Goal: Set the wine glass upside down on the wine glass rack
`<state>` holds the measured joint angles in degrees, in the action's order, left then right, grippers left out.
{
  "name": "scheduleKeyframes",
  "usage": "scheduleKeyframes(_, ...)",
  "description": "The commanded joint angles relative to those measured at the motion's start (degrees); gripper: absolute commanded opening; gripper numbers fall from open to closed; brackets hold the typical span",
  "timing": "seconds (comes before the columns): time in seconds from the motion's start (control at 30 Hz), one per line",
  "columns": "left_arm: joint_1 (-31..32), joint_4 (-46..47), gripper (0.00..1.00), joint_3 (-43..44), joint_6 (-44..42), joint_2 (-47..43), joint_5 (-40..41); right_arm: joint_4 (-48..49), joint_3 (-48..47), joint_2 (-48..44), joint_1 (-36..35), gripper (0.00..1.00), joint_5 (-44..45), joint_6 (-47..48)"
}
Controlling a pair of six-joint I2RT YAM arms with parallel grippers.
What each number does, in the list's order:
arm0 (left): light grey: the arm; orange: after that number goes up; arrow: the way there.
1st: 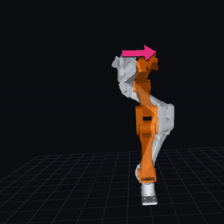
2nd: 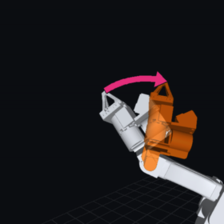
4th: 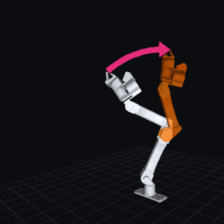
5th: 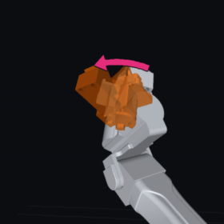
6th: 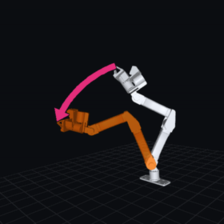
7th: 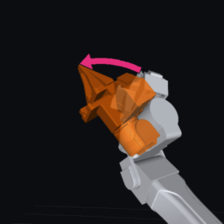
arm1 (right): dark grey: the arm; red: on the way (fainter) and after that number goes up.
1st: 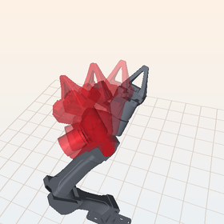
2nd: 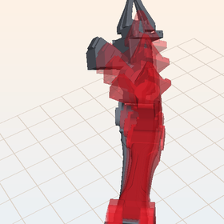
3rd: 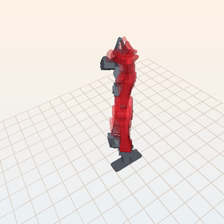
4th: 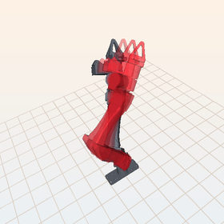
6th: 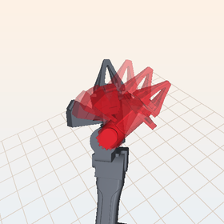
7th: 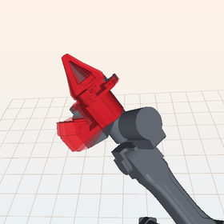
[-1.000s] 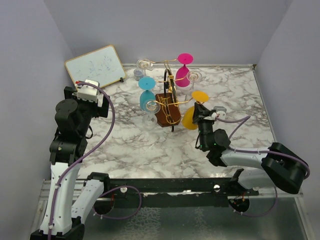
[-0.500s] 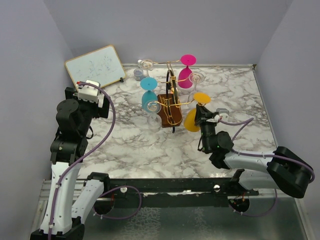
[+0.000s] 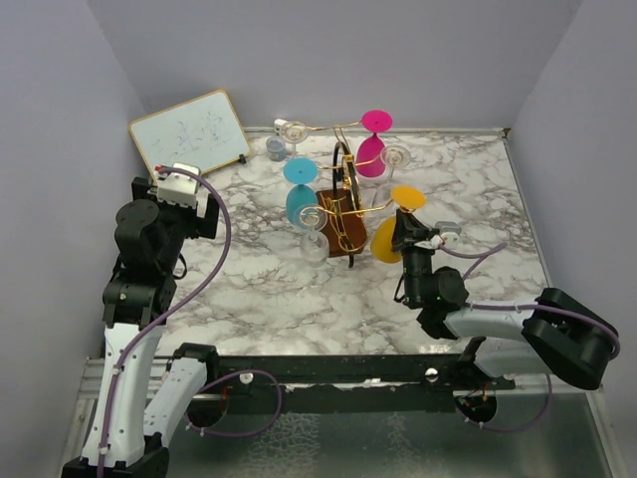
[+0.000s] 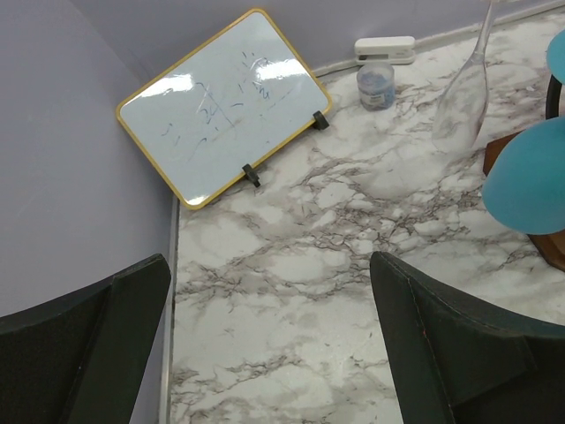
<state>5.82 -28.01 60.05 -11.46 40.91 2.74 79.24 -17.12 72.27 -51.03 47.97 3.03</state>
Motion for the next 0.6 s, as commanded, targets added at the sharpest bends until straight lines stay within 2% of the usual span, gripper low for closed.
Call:
scheduleKeyframes(0.0,-0.38,0.79,0.99,-0.51,0.57,-1.28,-1.5,10.96,2.2,1.83,0.49,0.01,1.28,9.92)
scheduleKeyframes(0.2,-0.29,0.96,0.99,-0.59,-0.04,-1.42,-1.33,22.37,6.34,5.57,0.67,0.01,-6.18,19.15)
scheduleKeyframes(0.57,-0.29,0.96,0.99,-1.15,-0.53,-1.36,-1.06,22.47,8.57,5.07,0.92,0.01,-14.06,18.41)
